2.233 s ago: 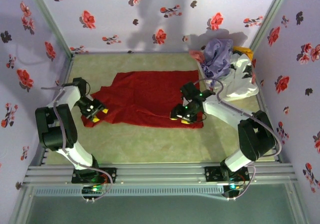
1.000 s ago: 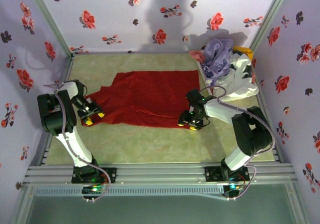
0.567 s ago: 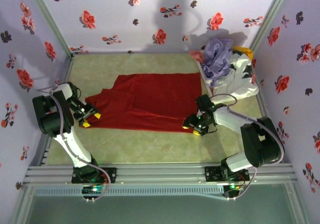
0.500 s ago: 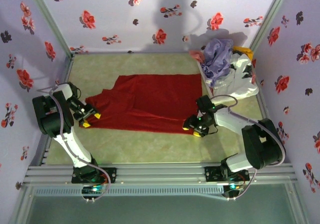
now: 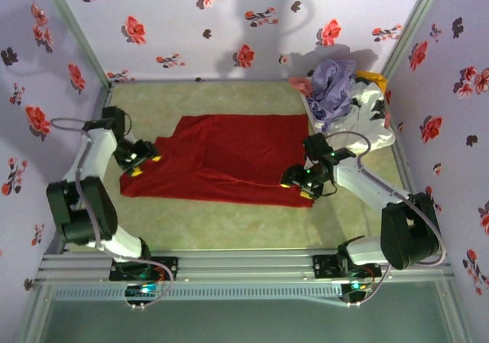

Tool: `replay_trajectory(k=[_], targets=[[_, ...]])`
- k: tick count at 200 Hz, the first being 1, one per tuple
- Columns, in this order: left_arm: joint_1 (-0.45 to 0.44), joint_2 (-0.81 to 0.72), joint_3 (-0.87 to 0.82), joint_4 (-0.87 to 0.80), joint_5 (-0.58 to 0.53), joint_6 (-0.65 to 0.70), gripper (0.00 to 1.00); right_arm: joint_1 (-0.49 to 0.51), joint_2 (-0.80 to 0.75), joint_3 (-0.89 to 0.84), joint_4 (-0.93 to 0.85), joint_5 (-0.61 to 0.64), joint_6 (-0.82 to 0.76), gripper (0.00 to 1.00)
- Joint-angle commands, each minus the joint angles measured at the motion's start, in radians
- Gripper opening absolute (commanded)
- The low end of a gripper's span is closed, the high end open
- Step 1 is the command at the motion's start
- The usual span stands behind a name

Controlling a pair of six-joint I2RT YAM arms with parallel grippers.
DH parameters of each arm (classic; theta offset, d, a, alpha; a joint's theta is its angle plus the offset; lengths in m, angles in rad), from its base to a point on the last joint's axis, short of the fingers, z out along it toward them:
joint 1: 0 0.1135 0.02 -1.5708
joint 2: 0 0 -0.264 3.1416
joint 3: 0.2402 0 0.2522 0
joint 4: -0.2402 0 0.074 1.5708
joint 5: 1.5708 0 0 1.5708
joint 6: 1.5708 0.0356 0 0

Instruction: Fold and stack the t-shirts

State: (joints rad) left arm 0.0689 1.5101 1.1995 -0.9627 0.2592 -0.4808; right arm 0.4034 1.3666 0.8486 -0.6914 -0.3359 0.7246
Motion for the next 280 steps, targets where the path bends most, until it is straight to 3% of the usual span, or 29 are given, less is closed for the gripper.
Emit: replay_trajectory(k=[1, 37, 80, 122, 192, 222, 247, 280], targets=[[-0.163, -0.097, -0.106, 0.123, 0.061, -0.209, 0.66, -0.008, 0.017, 0.024, 0.026, 0.051, 0.007, 0.76], [-0.389, -0.205, -0.382, 0.539, 0.03, -0.565, 0.68, -0.01, 0.012, 0.026, 0.067, 0.104, 0.039, 0.81], [-0.579, -0.066, -0.371, 0.651, 0.006, -0.65, 0.71, -0.054, 0.031, -0.005, 0.126, 0.107, 0.057, 0.82], [-0.689, 0.099, -0.337, 0.841, 0.042, -0.751, 0.72, -0.067, -0.006, -0.074, 0.245, 0.094, 0.147, 0.82], [-0.758, 0.294, -0.147, 0.852, 0.077, -0.759, 0.72, -0.067, 0.013, -0.112, 0.265, 0.086, 0.177, 0.83], [-0.761, 0.298, -0.078, 0.663, 0.049, -0.71, 0.72, -0.067, 0.011, -0.102, 0.245, 0.096, 0.163, 0.83], [-0.758, 0.265, -0.121, 0.573, 0.024, -0.67, 0.72, -0.074, 0.032, -0.102, 0.259, 0.097, 0.154, 0.82], [-0.758, 0.213, -0.253, 0.605, 0.022, -0.688, 0.72, -0.075, 0.078, -0.102, 0.296, 0.091, 0.154, 0.82]])
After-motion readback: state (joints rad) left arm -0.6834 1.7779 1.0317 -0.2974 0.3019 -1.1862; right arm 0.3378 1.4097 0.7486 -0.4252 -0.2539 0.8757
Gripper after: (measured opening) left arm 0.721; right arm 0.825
